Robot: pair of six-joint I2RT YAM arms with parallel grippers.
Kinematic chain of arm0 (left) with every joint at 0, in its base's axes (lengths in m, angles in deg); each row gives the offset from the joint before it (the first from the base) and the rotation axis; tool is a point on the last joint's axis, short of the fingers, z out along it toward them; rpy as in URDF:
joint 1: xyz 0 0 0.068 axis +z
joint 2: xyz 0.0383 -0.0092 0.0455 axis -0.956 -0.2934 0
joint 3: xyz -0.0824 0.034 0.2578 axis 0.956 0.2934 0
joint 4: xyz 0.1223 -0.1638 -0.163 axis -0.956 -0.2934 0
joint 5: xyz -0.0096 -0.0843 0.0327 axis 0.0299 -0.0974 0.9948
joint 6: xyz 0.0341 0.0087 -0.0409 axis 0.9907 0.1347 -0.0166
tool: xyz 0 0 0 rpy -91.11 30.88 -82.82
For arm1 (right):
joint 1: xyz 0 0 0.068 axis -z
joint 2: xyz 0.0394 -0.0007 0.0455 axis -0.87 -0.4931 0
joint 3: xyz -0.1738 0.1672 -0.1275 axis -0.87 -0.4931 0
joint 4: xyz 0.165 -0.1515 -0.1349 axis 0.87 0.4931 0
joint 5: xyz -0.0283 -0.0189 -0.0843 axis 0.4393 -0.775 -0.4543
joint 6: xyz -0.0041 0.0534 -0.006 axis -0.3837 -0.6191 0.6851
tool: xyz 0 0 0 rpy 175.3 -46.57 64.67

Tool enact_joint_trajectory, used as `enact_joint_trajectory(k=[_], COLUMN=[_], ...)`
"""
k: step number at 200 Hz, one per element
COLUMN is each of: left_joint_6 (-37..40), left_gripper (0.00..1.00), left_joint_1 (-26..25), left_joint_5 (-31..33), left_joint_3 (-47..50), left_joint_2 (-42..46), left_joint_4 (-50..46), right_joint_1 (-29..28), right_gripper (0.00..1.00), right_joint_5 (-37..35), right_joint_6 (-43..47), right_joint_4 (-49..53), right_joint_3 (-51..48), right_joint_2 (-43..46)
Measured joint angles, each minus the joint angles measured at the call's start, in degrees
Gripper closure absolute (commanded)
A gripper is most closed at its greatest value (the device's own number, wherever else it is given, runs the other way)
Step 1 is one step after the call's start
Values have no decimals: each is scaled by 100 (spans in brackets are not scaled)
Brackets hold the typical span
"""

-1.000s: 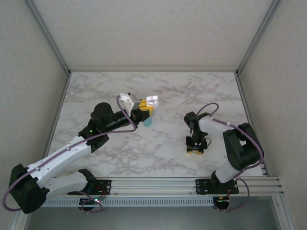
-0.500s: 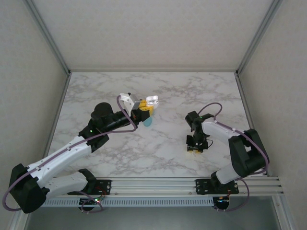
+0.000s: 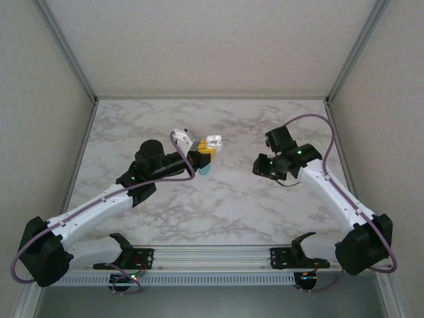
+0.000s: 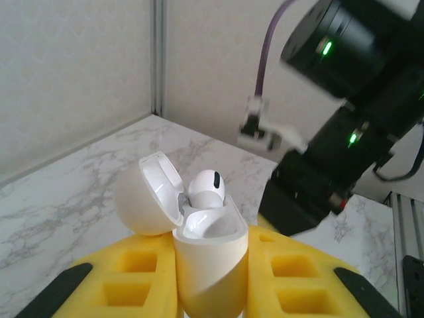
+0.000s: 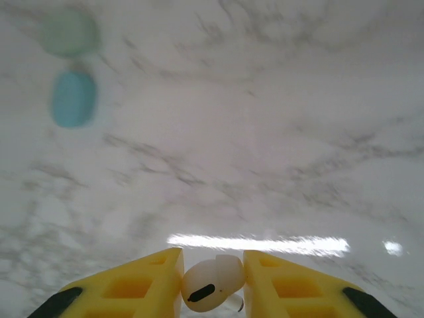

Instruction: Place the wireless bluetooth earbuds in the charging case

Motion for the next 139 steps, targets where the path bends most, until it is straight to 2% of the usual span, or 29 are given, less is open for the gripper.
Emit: enact_joint_trajectory(k=[74,139], left_joint_6=[35,33], left_gripper=[100,100], left_joint_1=[0,0], left_joint_5=[262,308], left_joint_3=[-105,-105], left_joint_2=[-428,-688], left_joint_4=[332,560], right_joint_1=[-13,-107], right_gripper=[70,70], right_joint_5=[535,1064], right_joint_6=[-562,-1016], right_joint_4=[-774,-1368], right_joint_3=[1040,1355], right_joint_2=[33,122])
